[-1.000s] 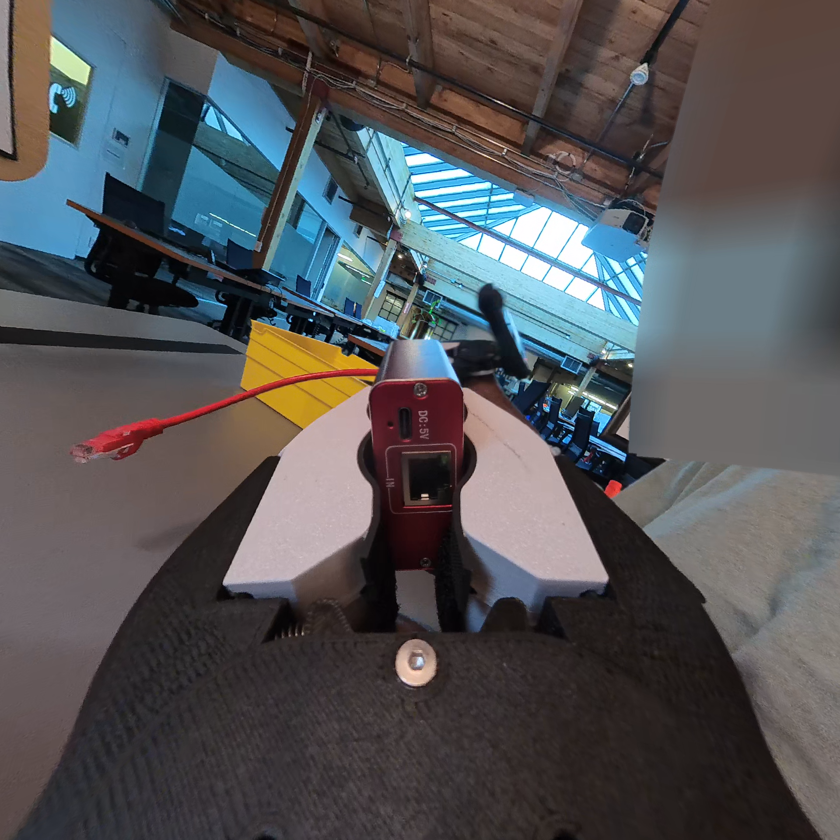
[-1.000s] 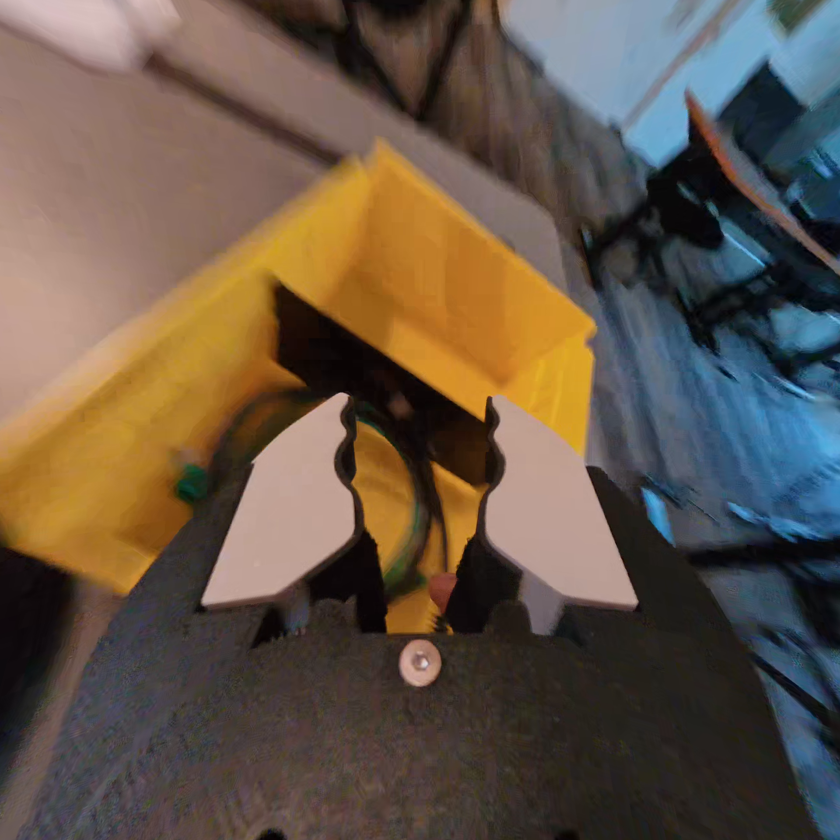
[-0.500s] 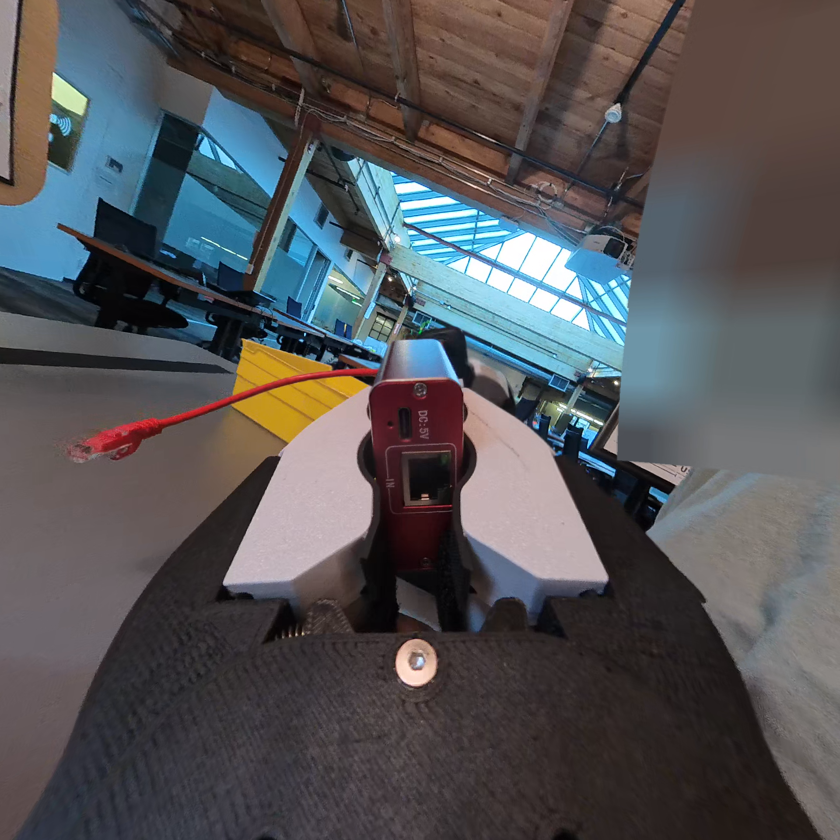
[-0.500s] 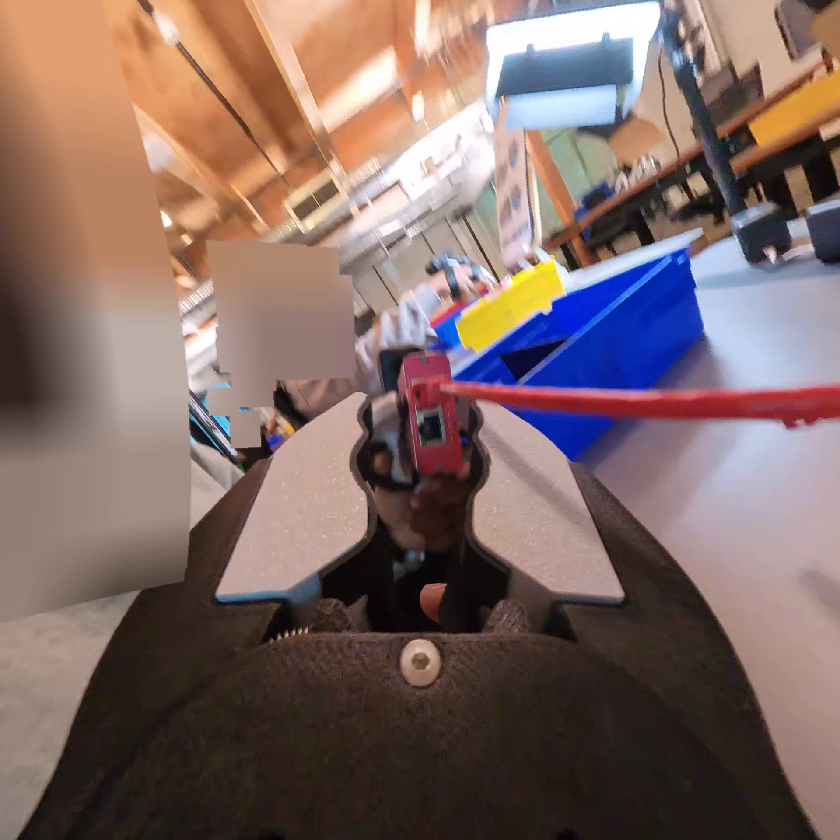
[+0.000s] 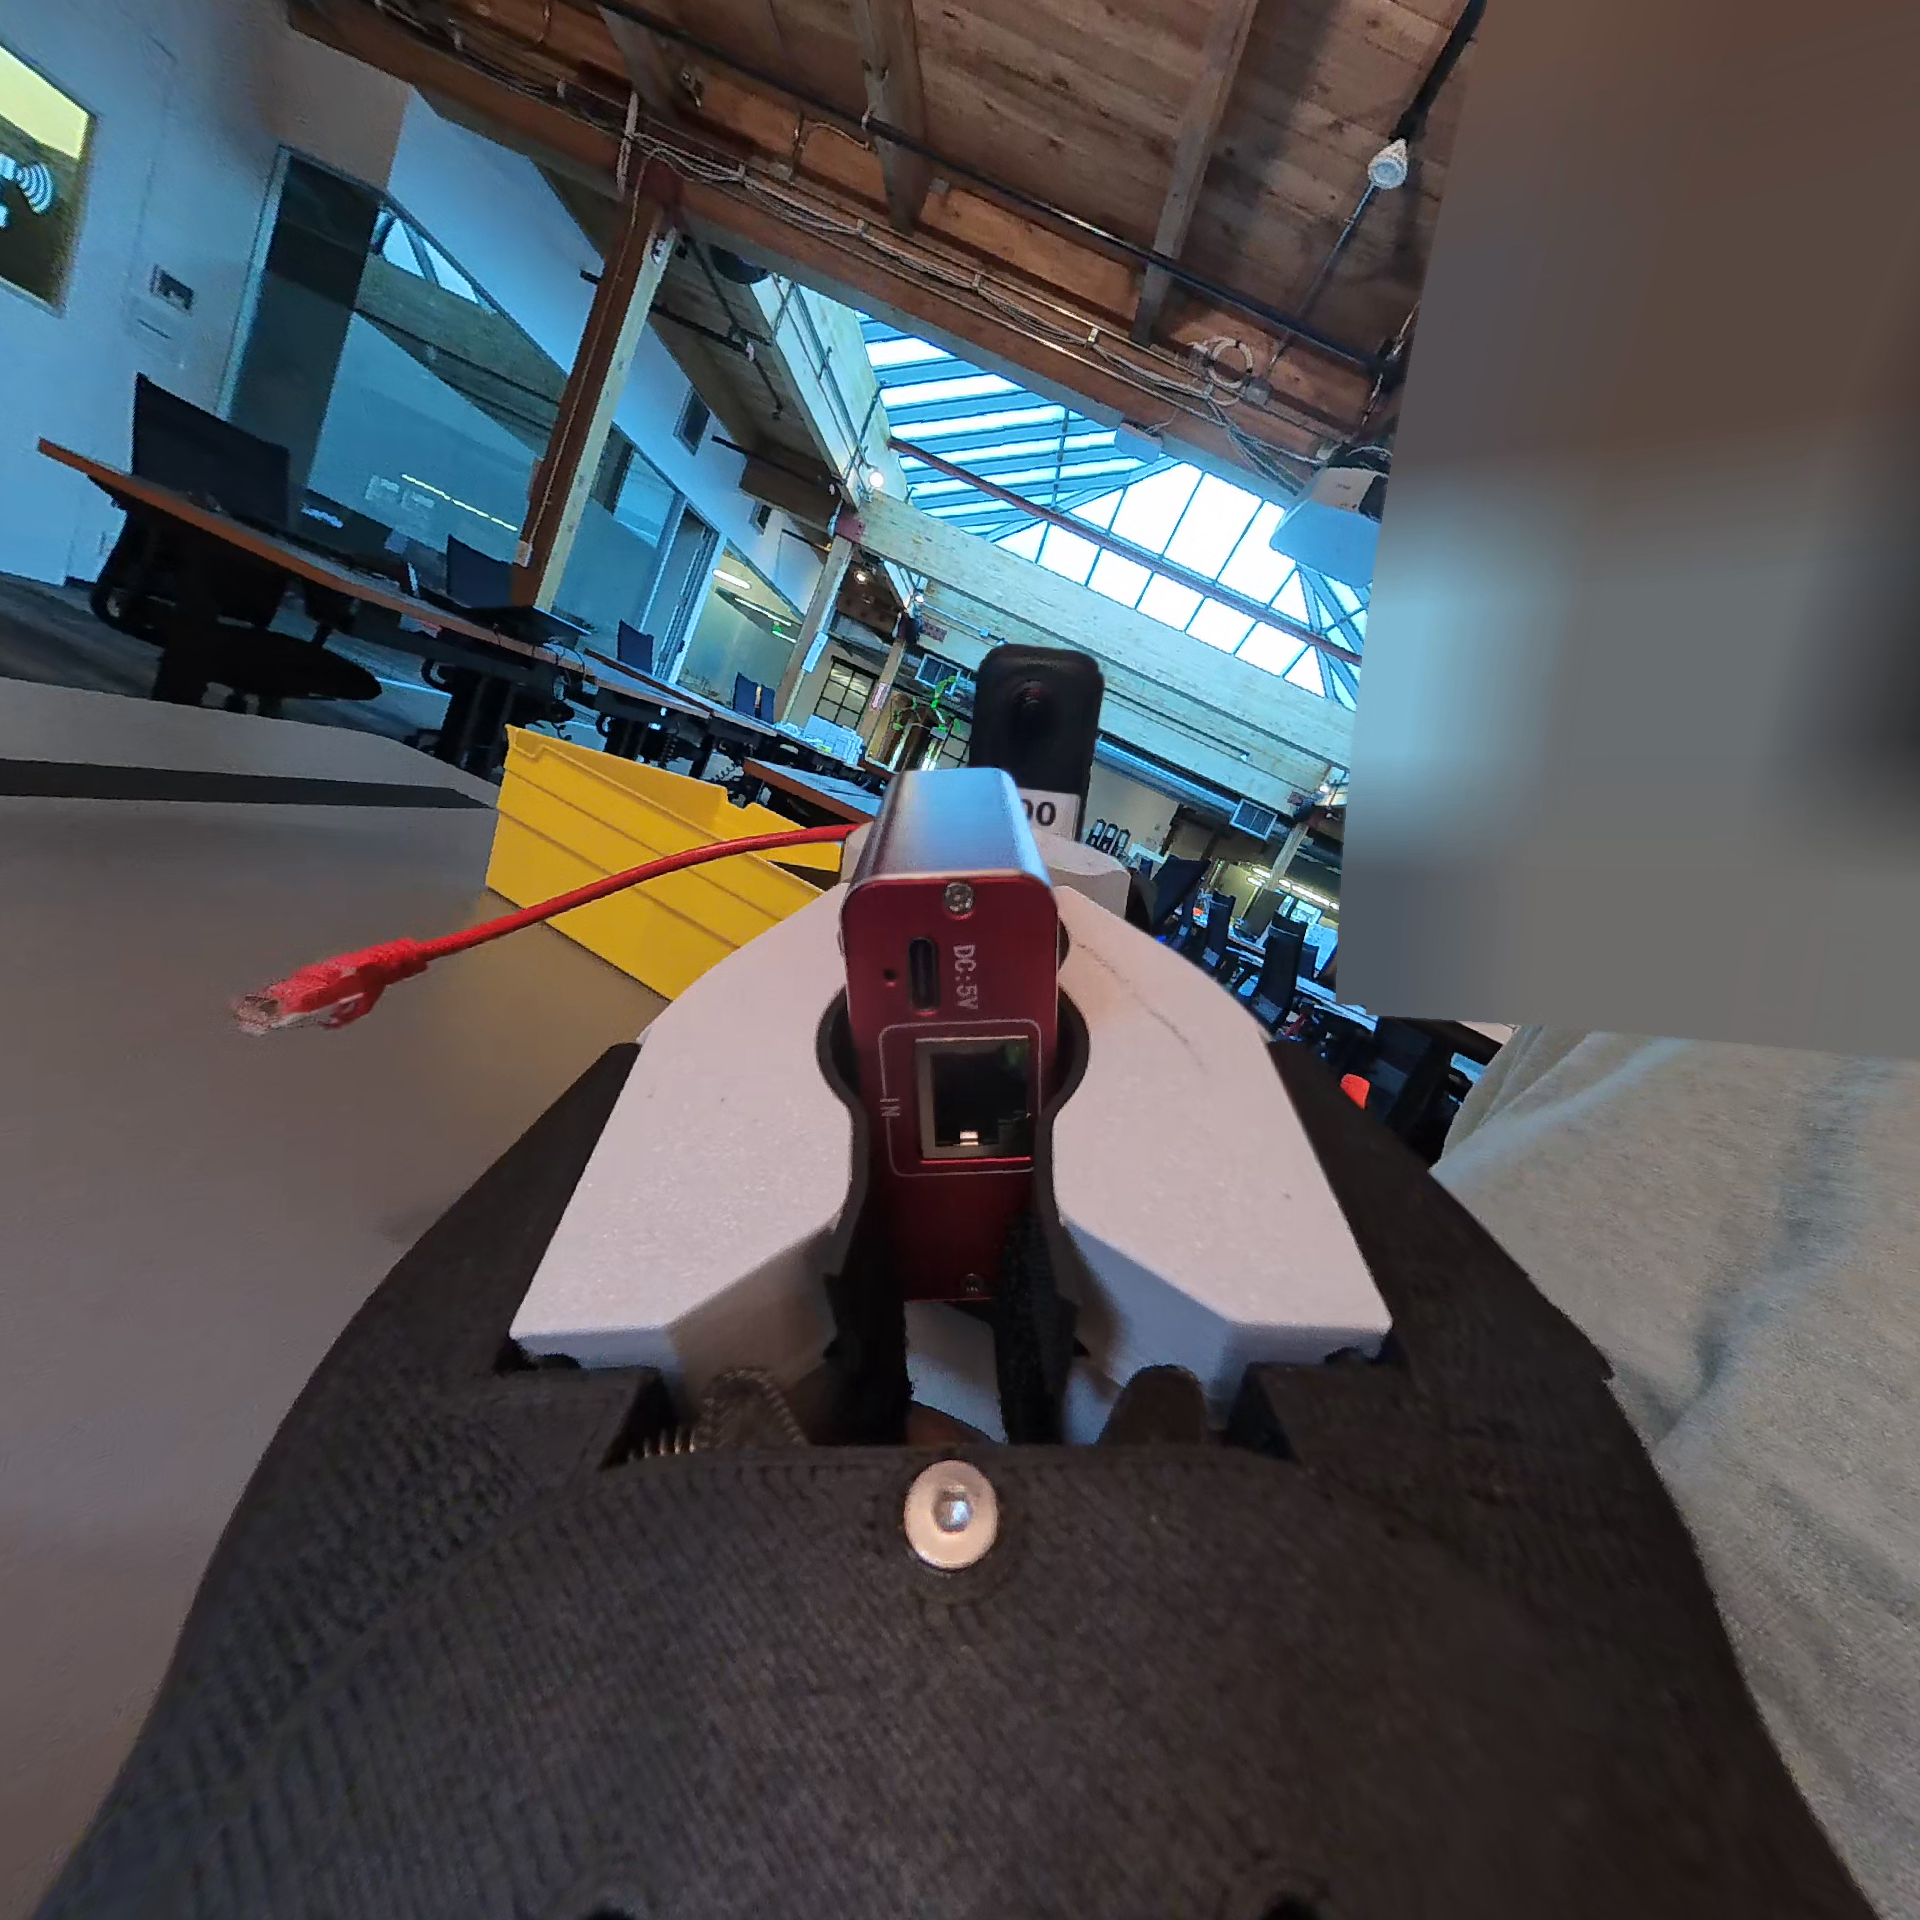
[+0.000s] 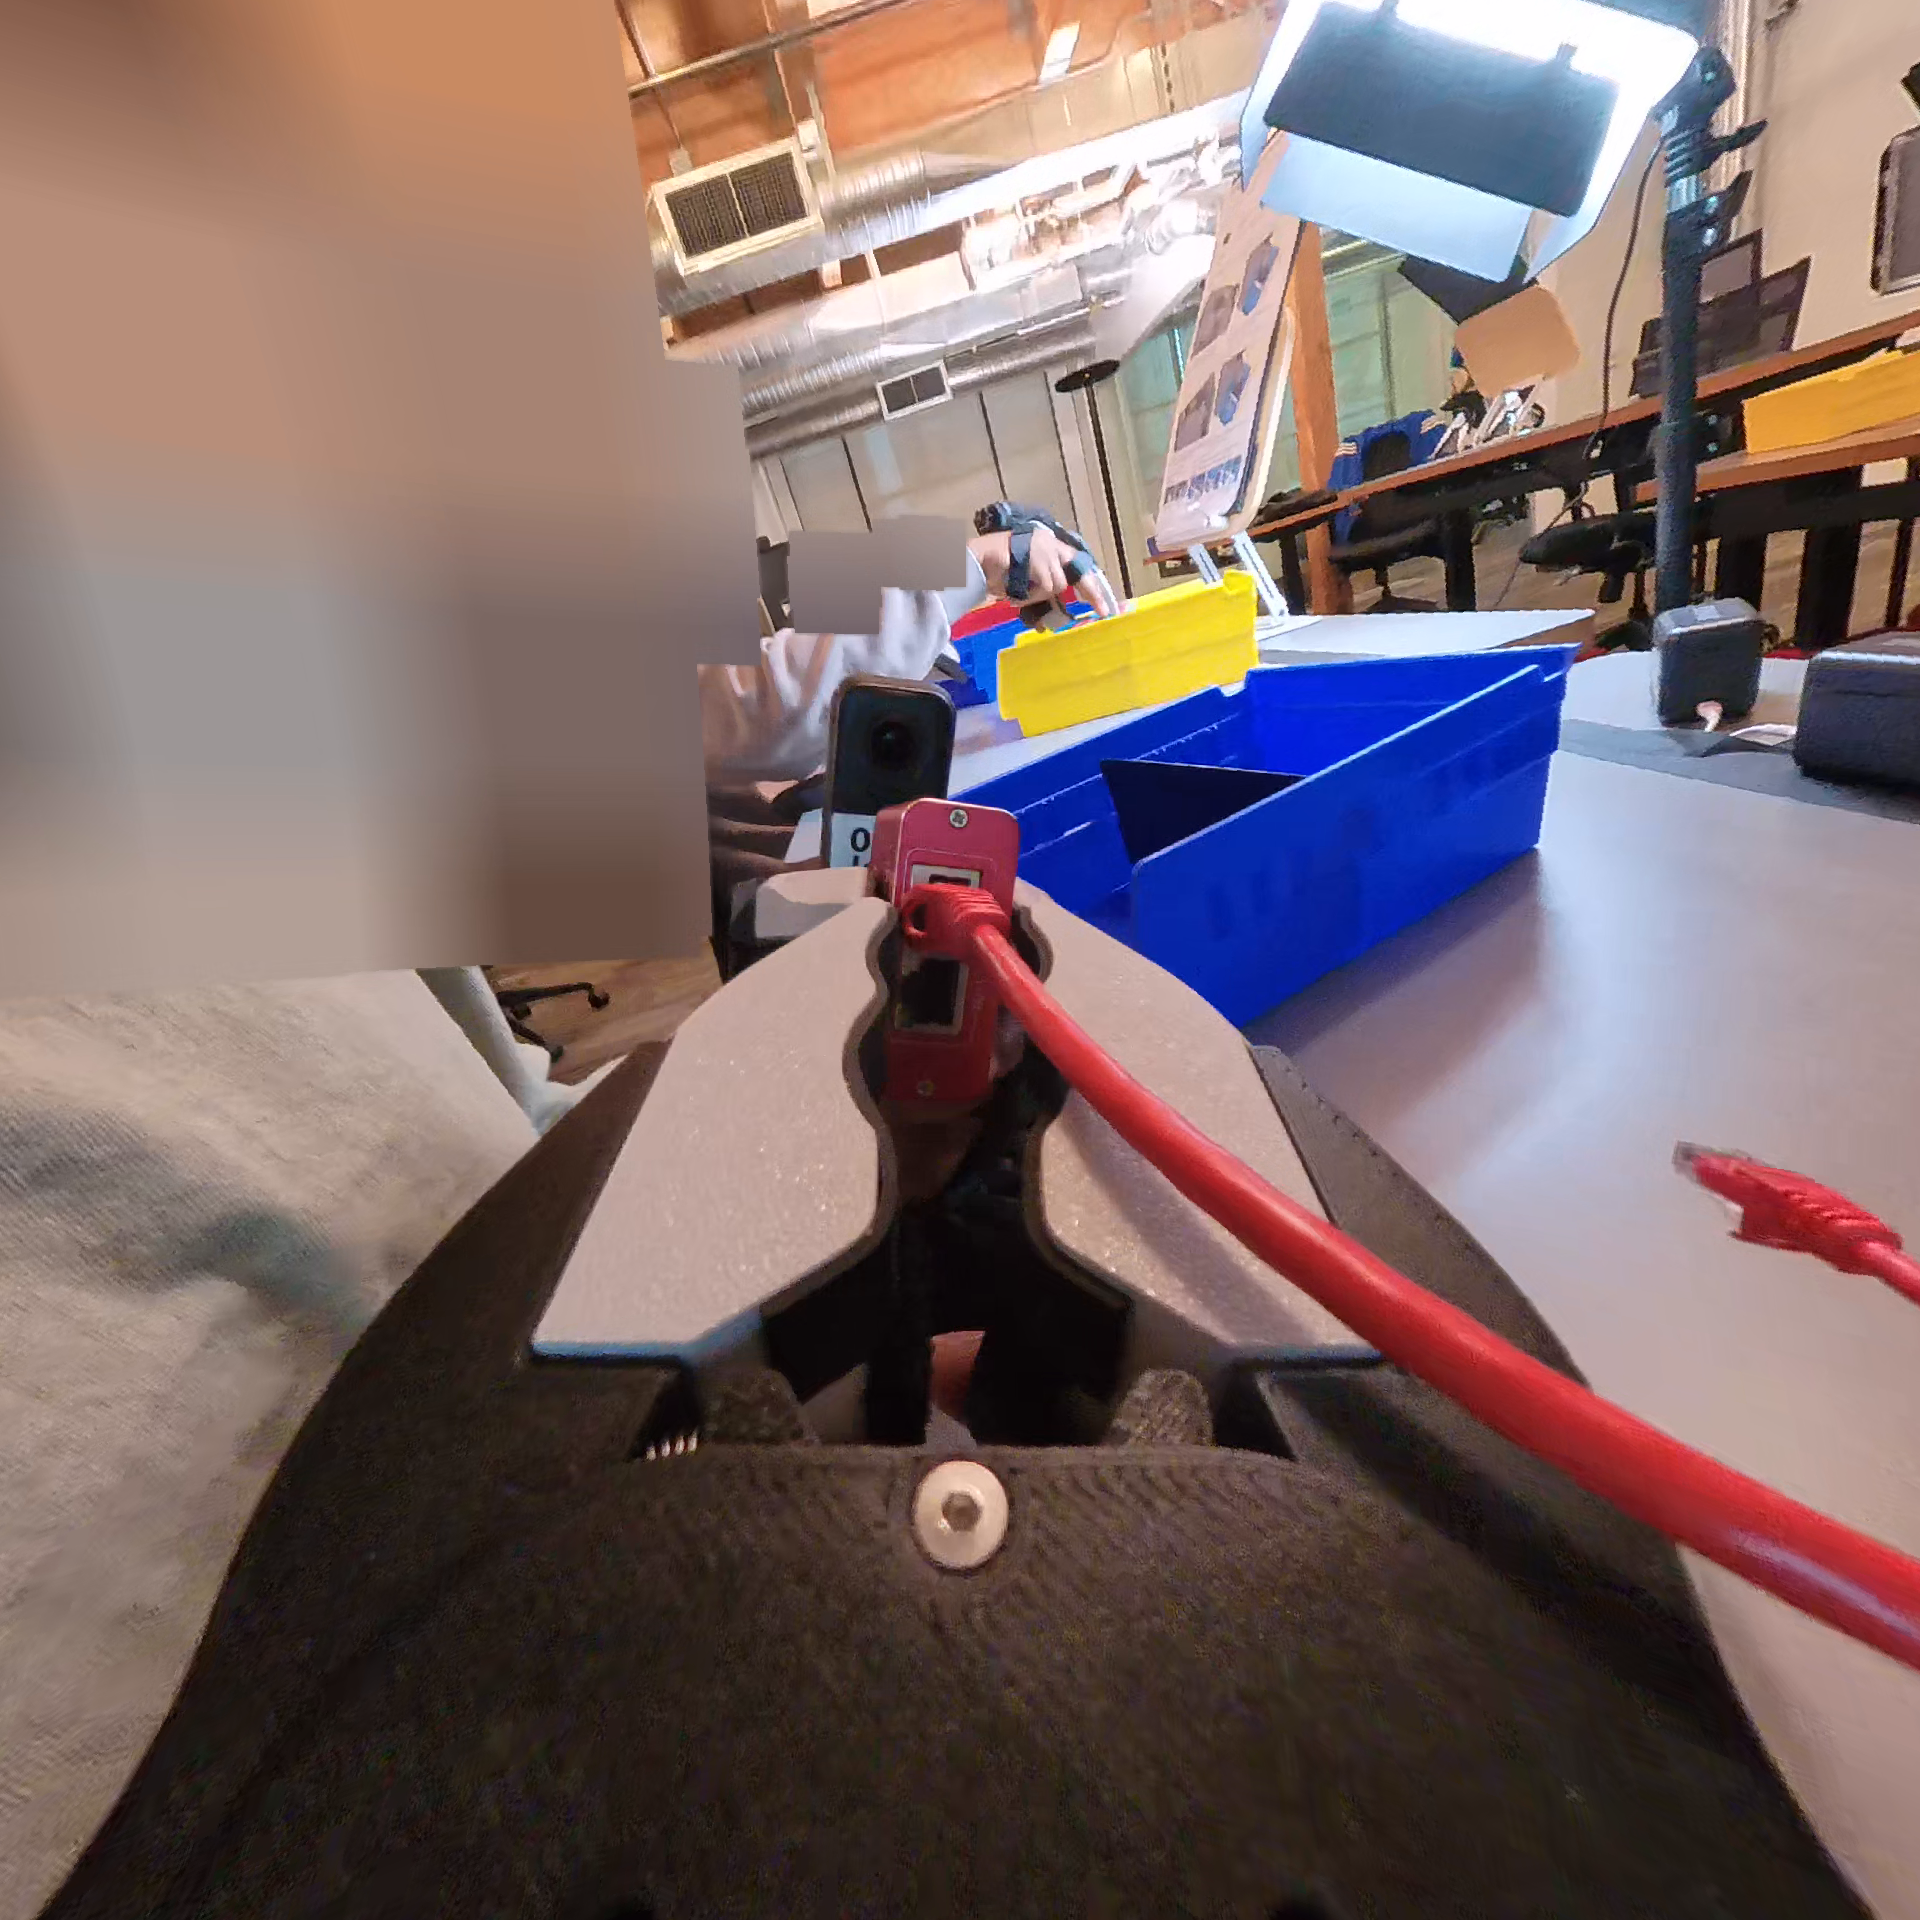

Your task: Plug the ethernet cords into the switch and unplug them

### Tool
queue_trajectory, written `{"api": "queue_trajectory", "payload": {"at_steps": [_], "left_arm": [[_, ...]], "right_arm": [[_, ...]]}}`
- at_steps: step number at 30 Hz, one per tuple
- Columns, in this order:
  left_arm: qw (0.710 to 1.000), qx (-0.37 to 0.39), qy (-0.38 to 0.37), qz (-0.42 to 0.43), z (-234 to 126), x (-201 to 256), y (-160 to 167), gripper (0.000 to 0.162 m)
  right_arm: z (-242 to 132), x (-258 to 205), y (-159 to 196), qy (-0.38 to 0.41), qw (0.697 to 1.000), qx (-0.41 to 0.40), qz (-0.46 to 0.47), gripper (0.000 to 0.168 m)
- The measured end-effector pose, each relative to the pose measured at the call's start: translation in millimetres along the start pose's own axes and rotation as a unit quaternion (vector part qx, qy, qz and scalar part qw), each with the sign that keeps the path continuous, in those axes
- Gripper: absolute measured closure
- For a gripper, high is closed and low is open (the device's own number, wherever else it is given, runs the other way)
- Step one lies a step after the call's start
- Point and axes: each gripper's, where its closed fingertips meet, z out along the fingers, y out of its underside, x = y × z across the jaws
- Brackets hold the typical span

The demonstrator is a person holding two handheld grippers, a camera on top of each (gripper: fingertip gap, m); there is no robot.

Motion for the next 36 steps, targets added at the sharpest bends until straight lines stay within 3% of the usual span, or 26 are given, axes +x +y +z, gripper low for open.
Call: {"api": "queue_trajectory", "payload": {"at_steps": [5,9,18,20,21,26,31,36], "left_arm": [[1.000,-0.009,-0.014,0.026,0.8,-1.1,2.4,0.133],[0.990,-0.024,-0.061,0.125,1.9,-3.7,5.3,0.133],[0.996,0.008,-0.012,0.090,2.6,6.5,-6.2,0.133],[0.996,0.057,0.005,0.063,-11.6,9.6,-20.6,0.133],[0.995,0.081,0.006,0.049,-16.5,8.2,-27.6,0.133],[0.997,0.035,-0.001,0.066,-6.1,6.3,-15.3,0.133],[0.998,0.032,-0.009,0.057,-6.9,3.8,-13.7,0.133],[0.998,0.039,-0.007,0.048,-7.8,4.2,-15.8,0.133]], "right_arm": [[-0.5,0.0,-0.2,-0.001,1.000,0.004,-0.005,0.152],[-2.4,4.6,1.9,0.029,0.999,0.014,-0.023,0.154],[-8.3,-7.2,-16.0,0.053,0.994,0.078,-0.048,0.156],[-38.8,1.9,-45.5,0.096,0.982,0.148,-0.064,0.157],[-53.0,5.2,-51.7,0.105,0.982,0.142,-0.070,0.159],[-98.0,7.9,-41.9,0.175,0.976,-0.044,-0.122,0.156],[-170.0,8.8,-48.5,0.296,0.928,-0.169,-0.150,0.155],[-244.6,21.6,-40.4,0.441,0.864,-0.231,-0.076,0.155]]}}
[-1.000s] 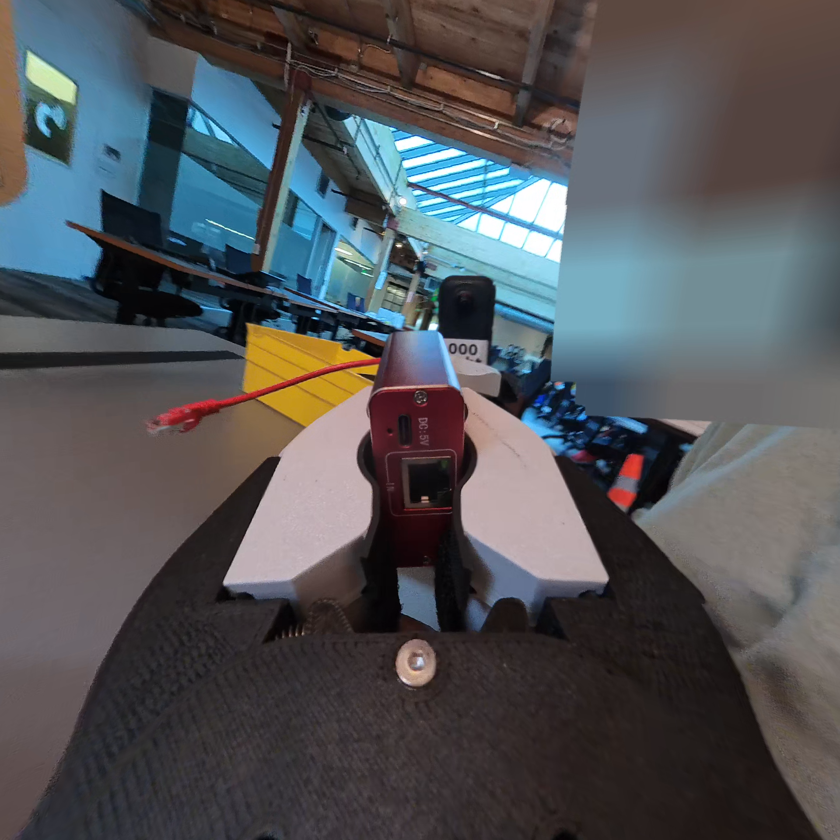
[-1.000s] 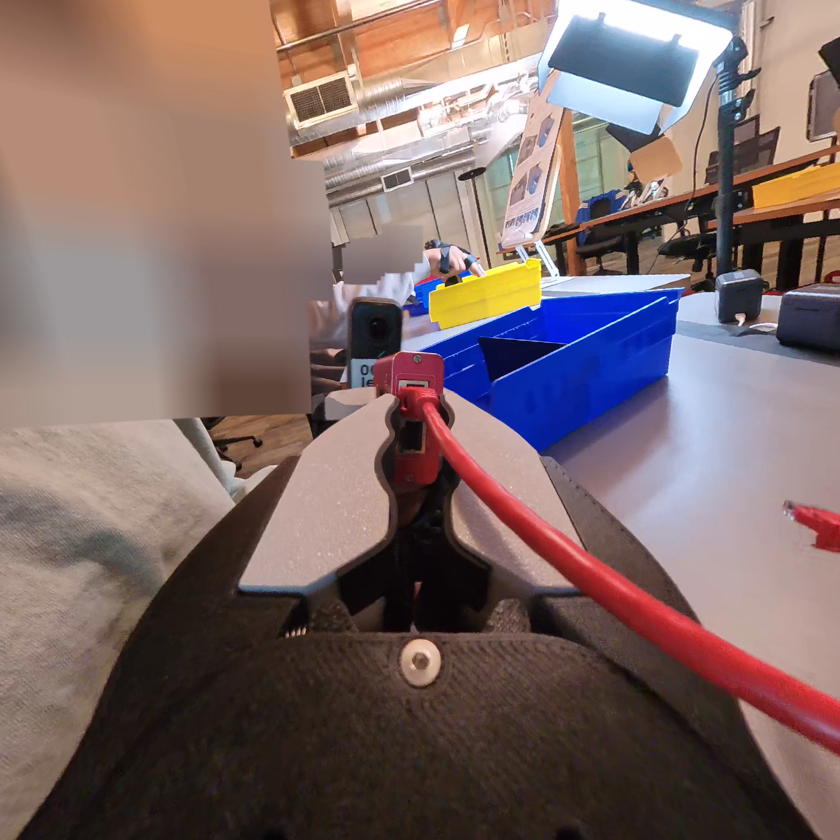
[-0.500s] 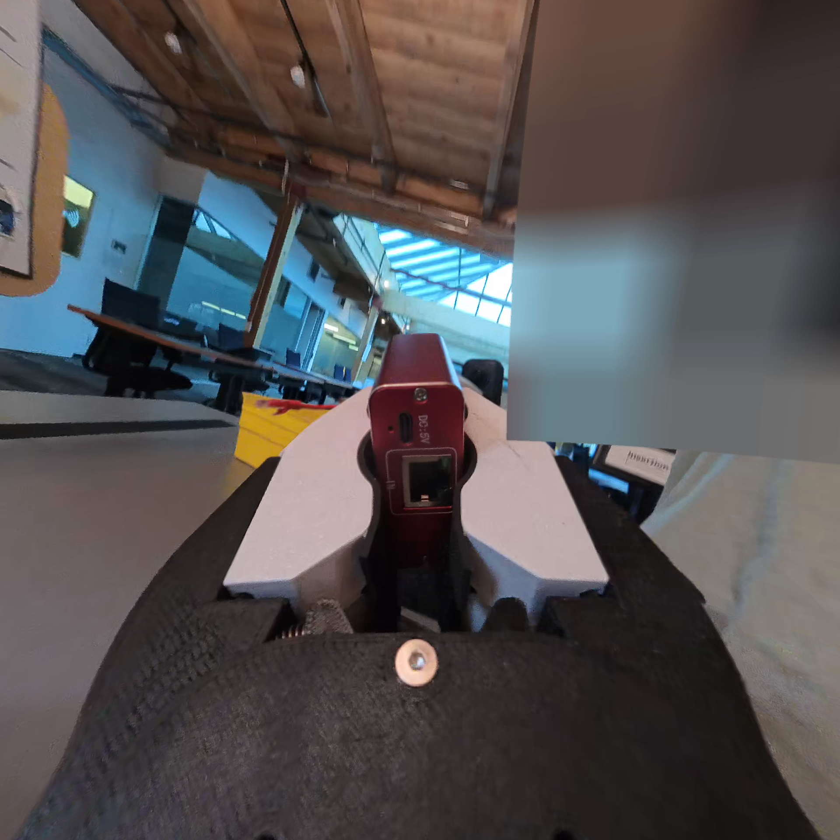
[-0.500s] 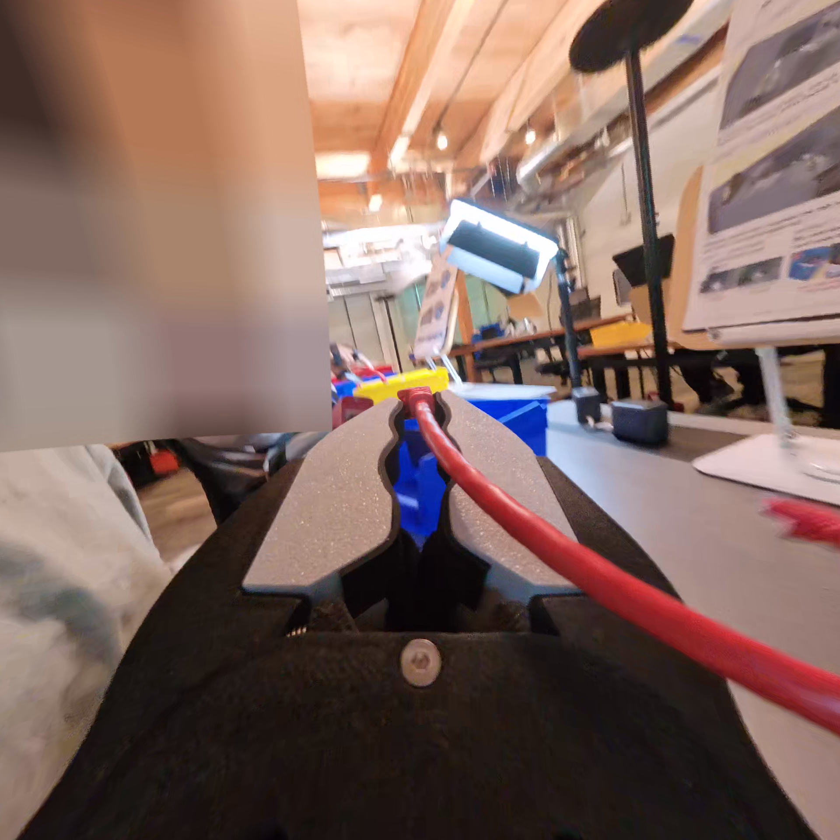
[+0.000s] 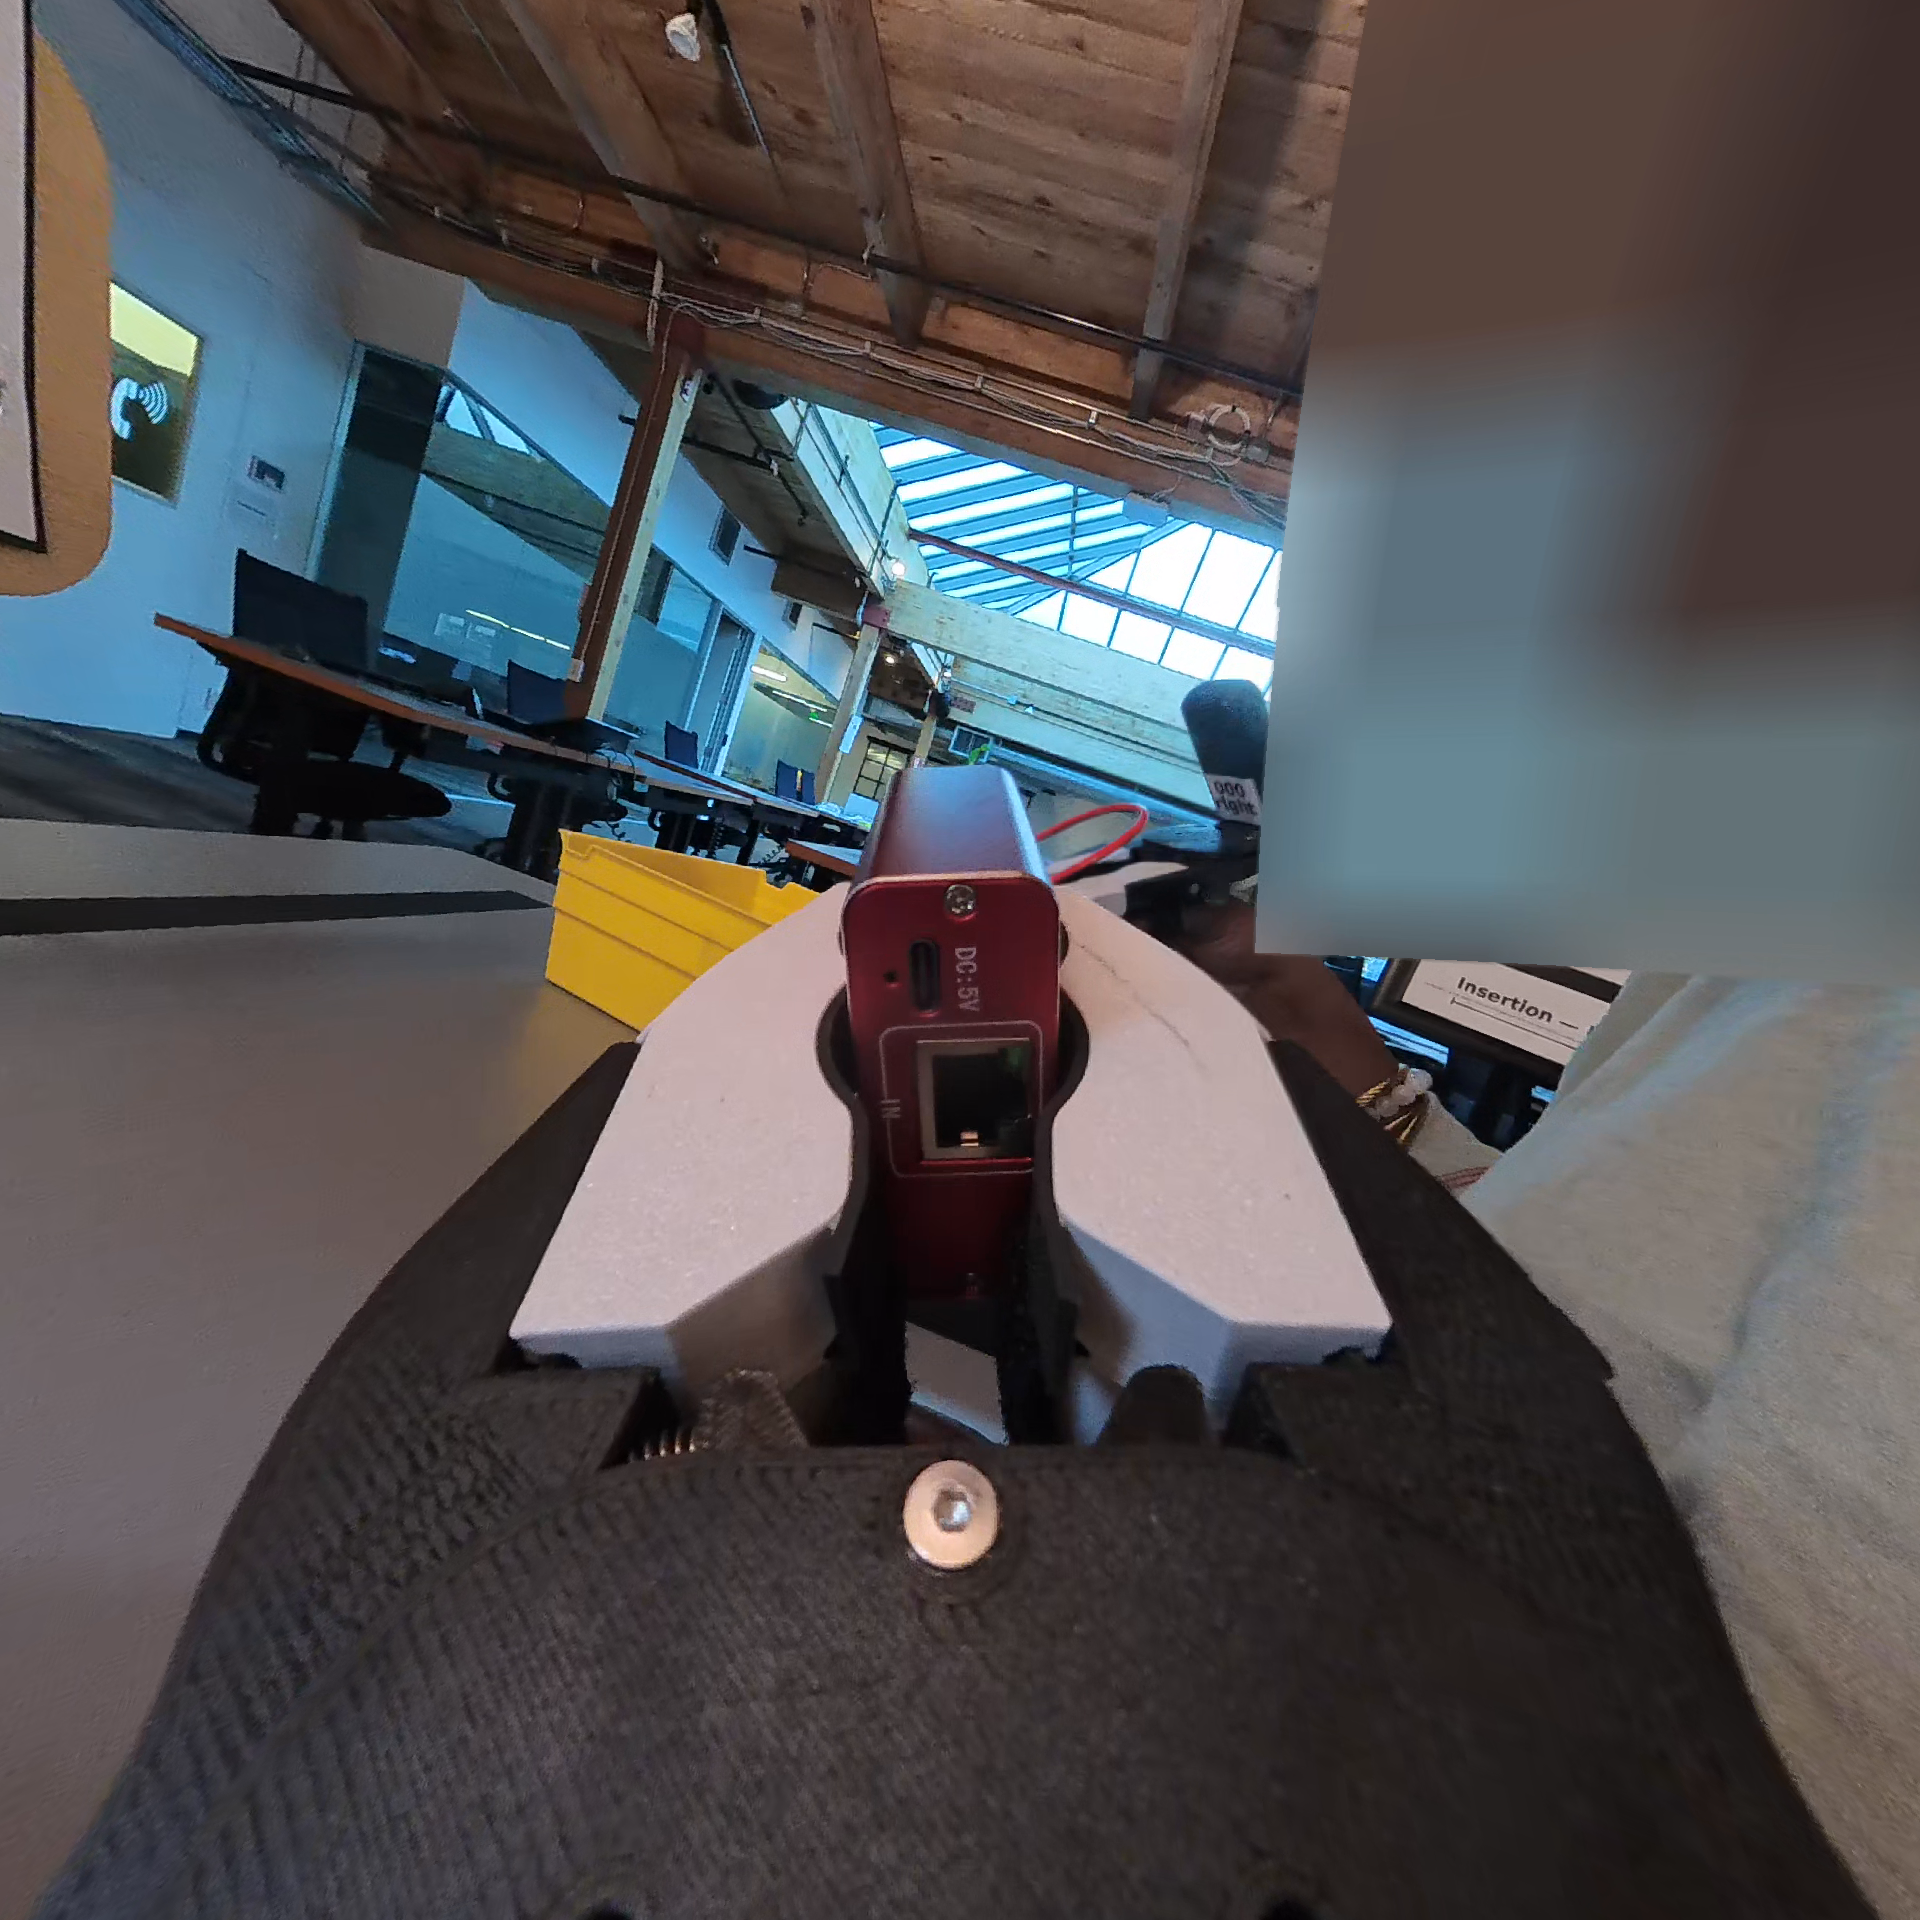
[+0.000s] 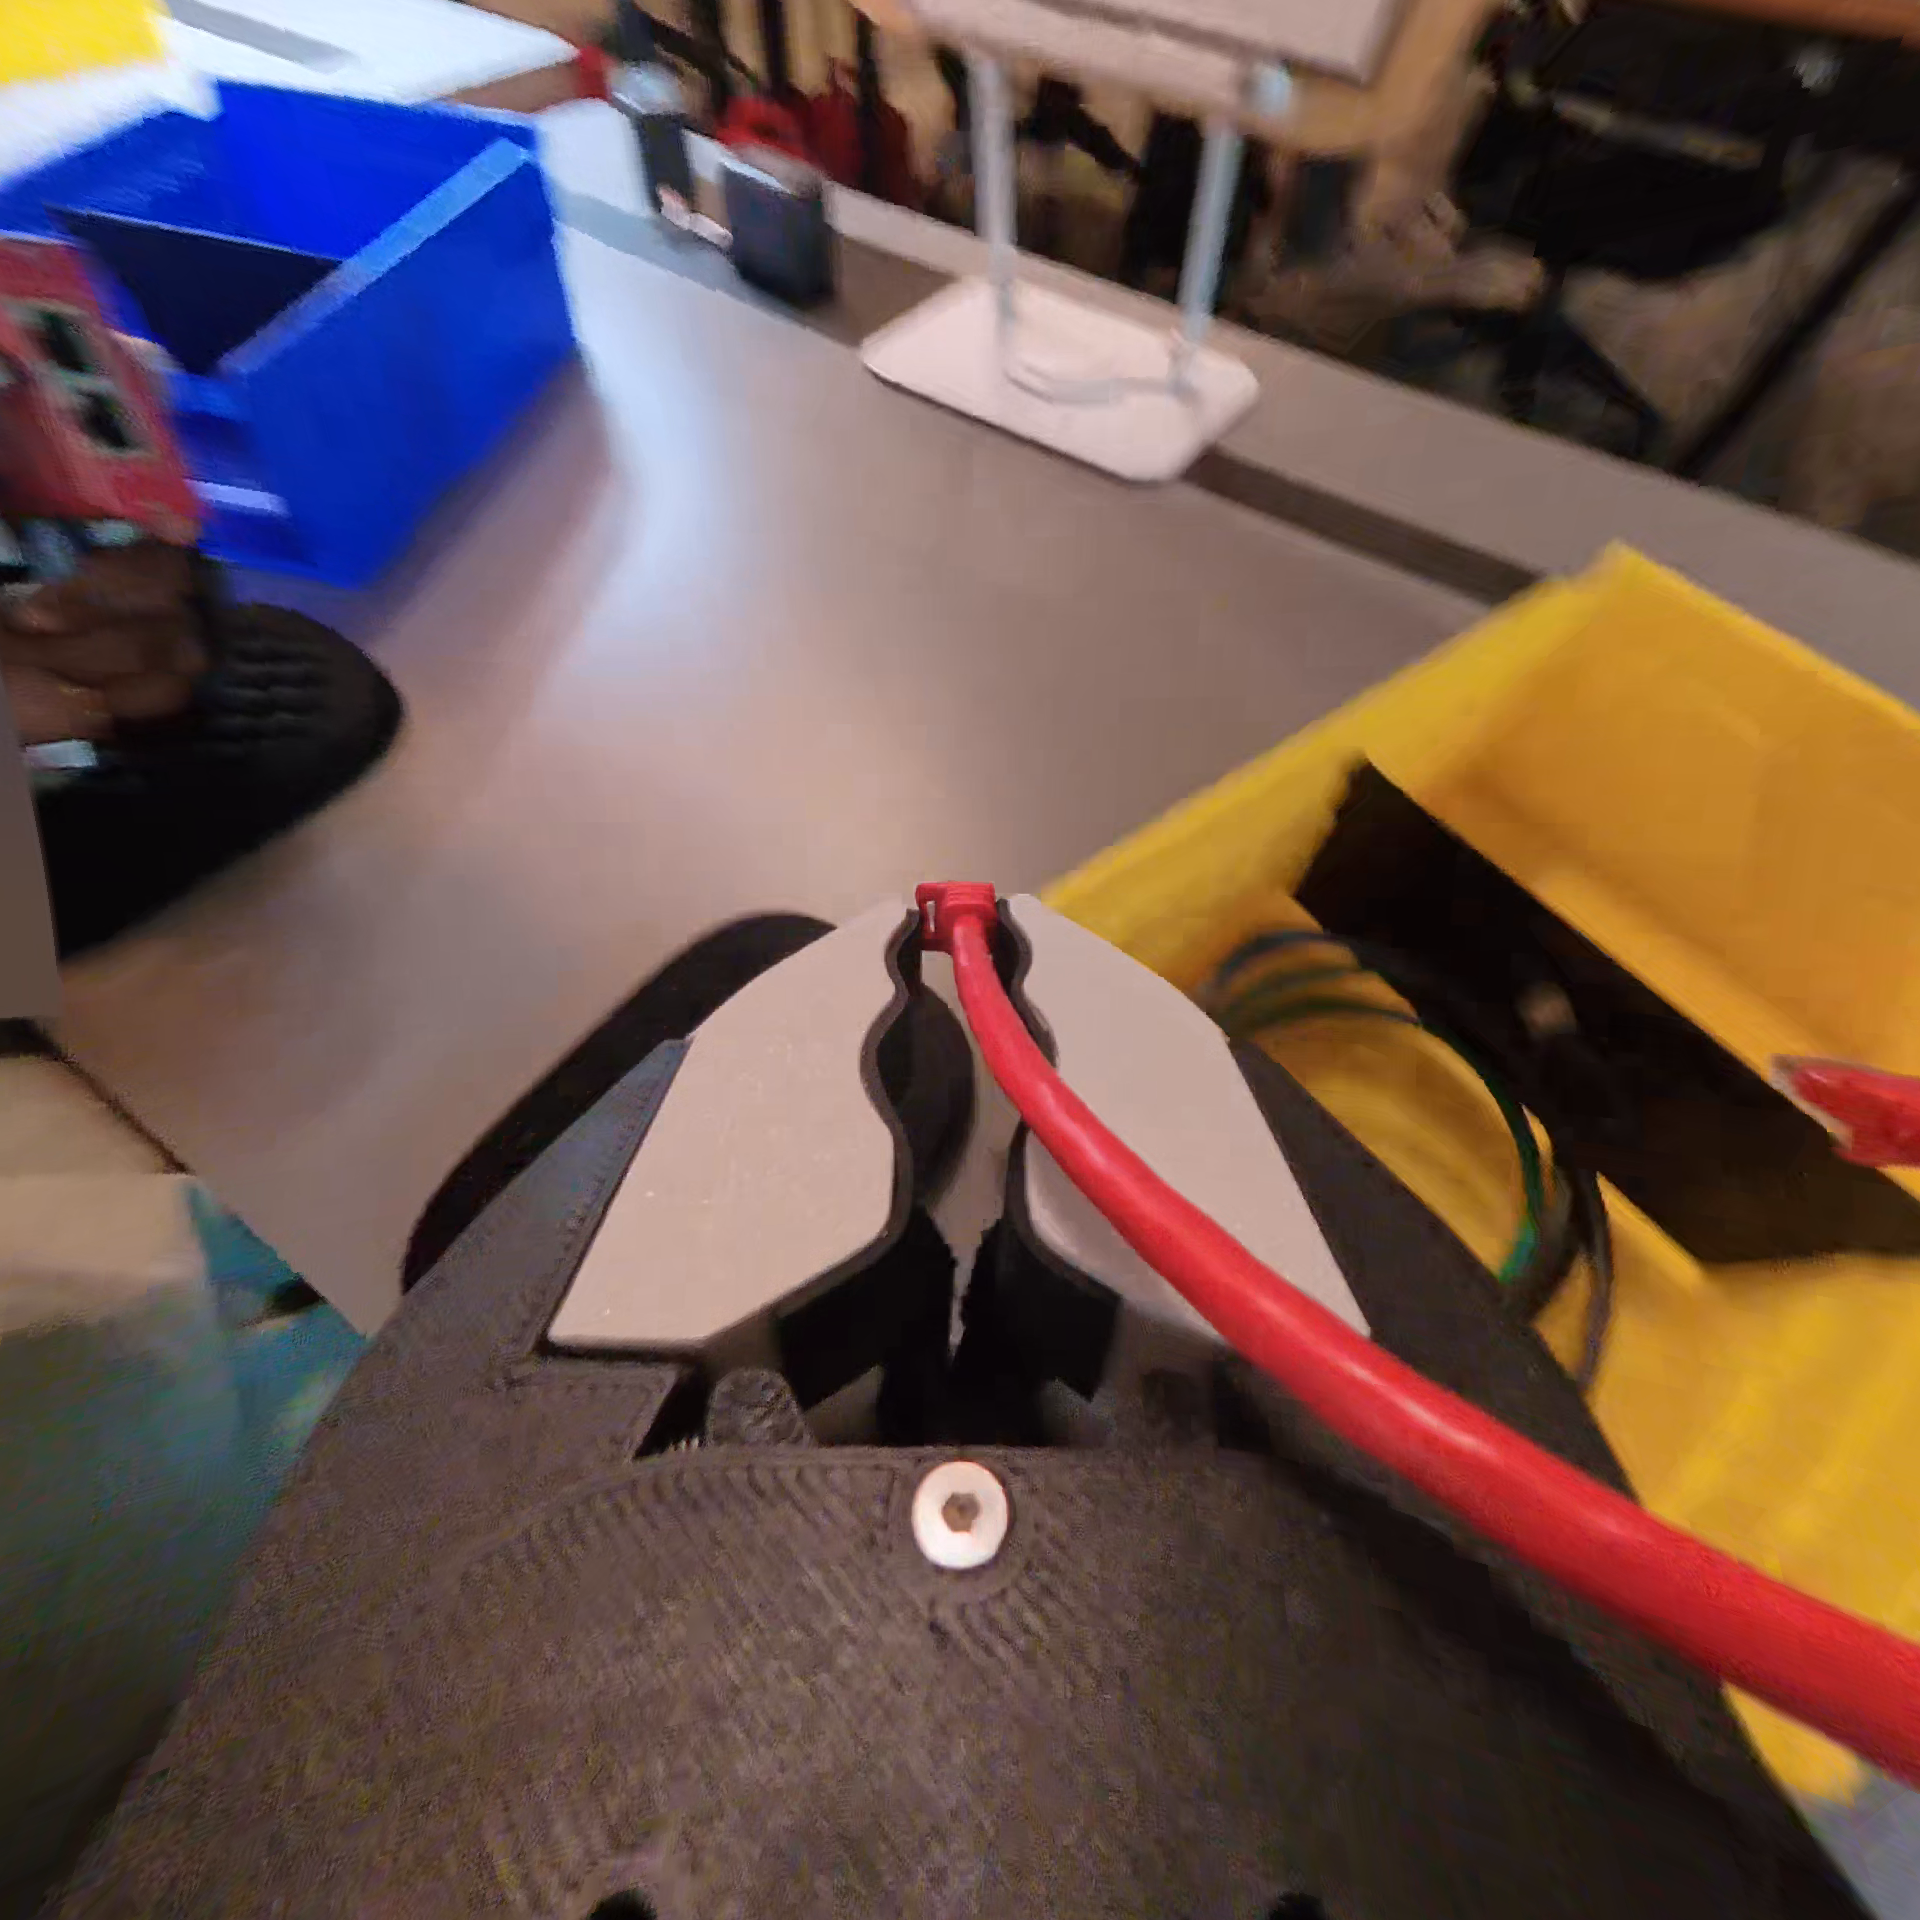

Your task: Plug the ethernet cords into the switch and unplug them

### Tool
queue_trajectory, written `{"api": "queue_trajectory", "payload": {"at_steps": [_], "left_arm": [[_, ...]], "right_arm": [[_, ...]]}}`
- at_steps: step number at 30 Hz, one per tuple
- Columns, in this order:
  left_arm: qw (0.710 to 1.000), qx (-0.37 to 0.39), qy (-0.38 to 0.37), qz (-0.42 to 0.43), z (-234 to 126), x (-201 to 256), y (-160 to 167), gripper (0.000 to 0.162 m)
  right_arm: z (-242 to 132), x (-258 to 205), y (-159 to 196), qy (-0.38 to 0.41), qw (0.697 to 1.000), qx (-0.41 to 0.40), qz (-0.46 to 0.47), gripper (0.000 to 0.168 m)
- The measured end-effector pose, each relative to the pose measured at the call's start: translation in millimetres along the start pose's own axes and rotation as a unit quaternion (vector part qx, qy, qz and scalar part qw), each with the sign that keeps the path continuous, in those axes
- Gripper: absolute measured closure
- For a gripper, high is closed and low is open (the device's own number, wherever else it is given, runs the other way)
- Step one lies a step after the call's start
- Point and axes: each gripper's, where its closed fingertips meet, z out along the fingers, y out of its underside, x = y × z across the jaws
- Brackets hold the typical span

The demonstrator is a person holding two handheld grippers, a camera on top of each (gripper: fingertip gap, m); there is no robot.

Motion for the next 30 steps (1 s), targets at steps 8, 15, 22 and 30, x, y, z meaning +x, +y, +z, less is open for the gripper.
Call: {"api": "queue_trajectory", "payload": {"at_steps": [8,15,22,30], "left_arm": [[1.000,-0.002,0.001,-0.002,0.2,0.5,1.0,0.133],[1.000,0.001,0.003,-0.003,-0.4,1.2,-0.4,0.133],[1.000,0.001,0.004,-0.006,-0.8,0.7,-0.4,0.133],[1.000,0.000,0.005,-0.008,-1.0,1.1,-0.4,0.133]], "right_arm": [[-4.3,39.0,55.3,0.087,0.975,-0.194,0.069,0.154],[22.3,47.3,75.0,0.032,0.949,-0.293,0.115,0.151],[43.8,56.2,60.9,0.041,0.957,-0.275,0.078,0.133],[29.9,105.4,26.3,0.187,0.968,-0.163,-0.048,0.125]]}}
